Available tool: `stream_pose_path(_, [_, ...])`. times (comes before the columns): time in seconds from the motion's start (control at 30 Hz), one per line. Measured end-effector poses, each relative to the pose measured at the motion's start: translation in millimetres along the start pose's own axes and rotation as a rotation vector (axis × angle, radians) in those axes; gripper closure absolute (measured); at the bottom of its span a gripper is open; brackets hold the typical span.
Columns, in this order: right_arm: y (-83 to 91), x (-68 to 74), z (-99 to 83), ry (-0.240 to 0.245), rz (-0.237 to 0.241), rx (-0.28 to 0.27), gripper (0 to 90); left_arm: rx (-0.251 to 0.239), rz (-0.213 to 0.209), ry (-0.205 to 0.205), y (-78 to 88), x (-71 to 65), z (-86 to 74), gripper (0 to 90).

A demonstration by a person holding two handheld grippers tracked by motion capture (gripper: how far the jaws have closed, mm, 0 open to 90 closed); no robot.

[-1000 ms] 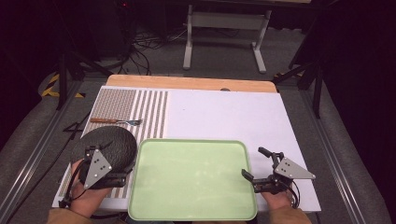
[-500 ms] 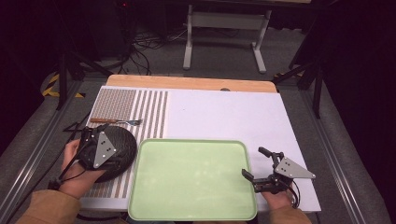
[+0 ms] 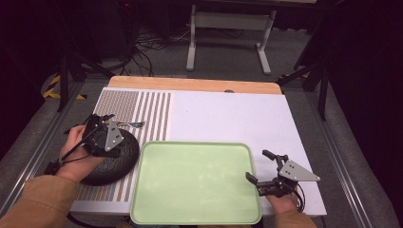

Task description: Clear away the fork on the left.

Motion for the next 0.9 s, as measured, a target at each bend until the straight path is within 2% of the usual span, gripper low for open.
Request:
stream_pose_path(0.03, [-0.2, 0.0, -0.1, 0.001, 0.0, 0.001, 1.5, 0.006, -0.006, 0.008, -2.0, 2.1, -0.2, 12.8])
stream_pose_path(0.23, [-1.2, 0.4, -1.0, 0.009, -0.005, 0.013, 1.5, 0.03, -0.004, -0.005, -9.3, 11.0, -1.4, 13.8])
stream_pose_path(0.4, [-1.6, 0.6, -1.3, 0.015, -0.01, 0.021, 1.7, 0.021, -0.025, -0.01, -13.4, 14.2, -2.7, 14.2])
stream_pose_path(0.47, [-1.9, 0.7, -1.5, 0.014, -0.01, 0.022, 1.8, 0.03, -0.055, -0.04, -18.6, 17.1, -2.5, 14.6])
stream_pose_path(0.57, [-2.0, 0.8, -1.7, 0.015, -0.011, 0.026, 1.9, 0.047, -0.077, -0.045, -21.2, 20.5, -2.1, 14.9])
stream_pose_path(0.63, [-1.9, 0.7, -1.9, 0.017, -0.012, 0.029, 2.0, 0.049, -0.108, -0.074, -26.4, 26.7, -0.9, 14.9])
stream_pose_path(0.73, [-1.8, 0.7, -2.3, 0.016, -0.012, 0.03, 2.2, 0.063, -0.123, -0.091, -29.3, 28.4, -1.3, 16.2])
stream_pose_path(0.77, [-1.8, 0.8, -2.3, 0.016, -0.012, 0.03, 2.2, 0.081, -0.142, -0.121, -35.1, 32.0, -2.2, 16.9])
stream_pose_path(0.8, [-1.8, 1.0, -2.4, 0.013, -0.011, 0.03, 2.3, 0.092, -0.144, -0.147, -37.9, 34.3, -2.5, 17.2])
stream_pose_path(0.9, [-1.9, 1.2, -2.6, 0.013, -0.011, 0.032, 2.5, 0.098, -0.163, -0.159, -42.8, 38.7, -3.9, 18.5])
Point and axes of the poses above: each handheld gripper's, and its own axes: y roughly backward along the jaws, z roughly out of its top, x roughly to its left, the point moved 3 cm from there along -y, roughly forward along the jaws, and after that the axes turned 2 degrees about x, right-handed, at the moved point
